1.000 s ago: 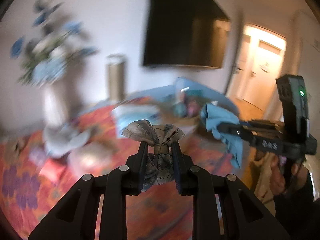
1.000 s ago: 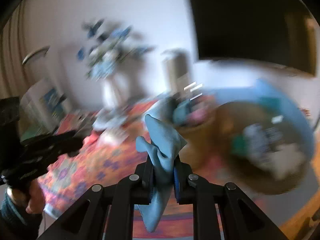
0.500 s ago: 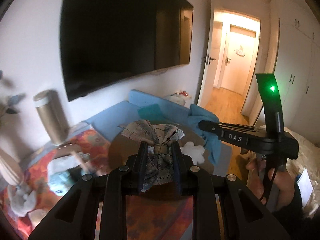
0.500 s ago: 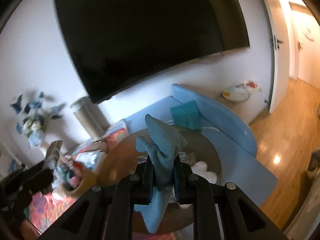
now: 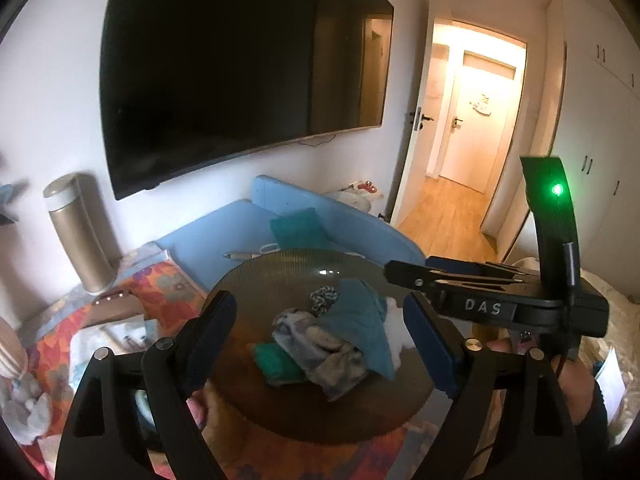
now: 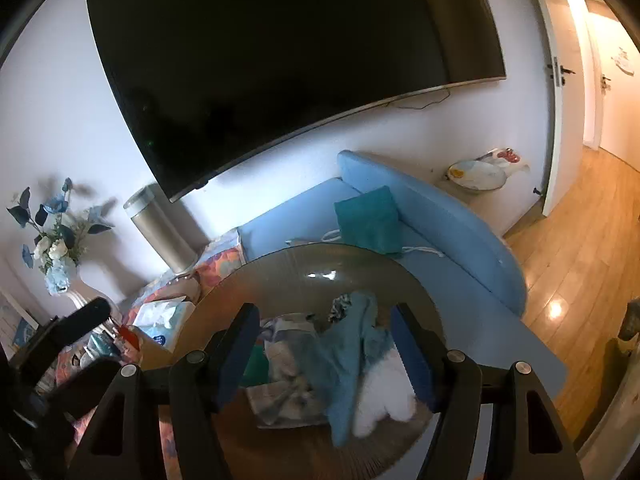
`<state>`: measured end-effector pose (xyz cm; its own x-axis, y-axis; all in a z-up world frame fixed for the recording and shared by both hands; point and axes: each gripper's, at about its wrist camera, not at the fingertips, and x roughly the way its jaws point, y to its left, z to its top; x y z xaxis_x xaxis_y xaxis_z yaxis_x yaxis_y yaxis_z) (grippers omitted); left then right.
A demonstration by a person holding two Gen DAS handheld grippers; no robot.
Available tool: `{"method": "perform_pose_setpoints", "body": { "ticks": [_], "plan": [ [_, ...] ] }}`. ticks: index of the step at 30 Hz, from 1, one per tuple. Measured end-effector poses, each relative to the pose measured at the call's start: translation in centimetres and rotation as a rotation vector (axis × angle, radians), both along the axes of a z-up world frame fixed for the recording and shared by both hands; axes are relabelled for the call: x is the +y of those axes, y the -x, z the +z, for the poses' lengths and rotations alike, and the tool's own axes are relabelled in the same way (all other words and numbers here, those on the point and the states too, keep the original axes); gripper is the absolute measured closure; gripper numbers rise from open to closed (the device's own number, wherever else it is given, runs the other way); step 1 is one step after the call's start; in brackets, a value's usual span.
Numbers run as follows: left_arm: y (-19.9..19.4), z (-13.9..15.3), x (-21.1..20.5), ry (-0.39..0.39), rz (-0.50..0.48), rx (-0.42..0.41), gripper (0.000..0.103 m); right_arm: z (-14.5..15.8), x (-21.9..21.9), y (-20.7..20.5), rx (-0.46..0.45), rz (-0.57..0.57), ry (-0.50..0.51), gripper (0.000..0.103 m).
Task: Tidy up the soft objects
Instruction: 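Carry bow and blue cloth to the round table and release both, then grasp the white wrapped roll with left gripper while right grasps the clear bag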
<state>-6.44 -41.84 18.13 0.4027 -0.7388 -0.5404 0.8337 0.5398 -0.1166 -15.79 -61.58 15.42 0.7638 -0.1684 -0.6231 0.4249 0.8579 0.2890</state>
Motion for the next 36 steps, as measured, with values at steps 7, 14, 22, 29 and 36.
{"method": "perform_pose_setpoints", "body": {
  "ticks": [7, 14, 22, 29, 36],
  "plan": [
    [0.9, 1.9, 6.7, 0.065, 0.078, -0.021, 0.019, 1.6, 3.0, 3.1, -0.055, 0.025, 0.007, 0.037],
    [2.7, 2.1, 16.0, 0.045, 0.239, -0.105, 0.018, 3.7, 10.8, 4.2, -0.108, 0.175, 0.061, 0.037],
    [1.6, -0.2, 30.4, 0.006, 0.526, -0.084, 0.018, 6.3, 21.1, 3.2, -0.176, 0.399, 0.156, 0.019],
    [-0.7, -1.5, 41.3, 0.015, 0.751, 0.007, 0.018, 2.1, 30.5, -2.2, -0.042, 0.605, 0.132, 0.018],
    [-1.1, 3.2, 49.2, -0.077, 0.913, -0.057, 0.013, -4.4, 35.2, -9.2, 0.114, 0.677, 0.087, 0.018]
  ]
}}
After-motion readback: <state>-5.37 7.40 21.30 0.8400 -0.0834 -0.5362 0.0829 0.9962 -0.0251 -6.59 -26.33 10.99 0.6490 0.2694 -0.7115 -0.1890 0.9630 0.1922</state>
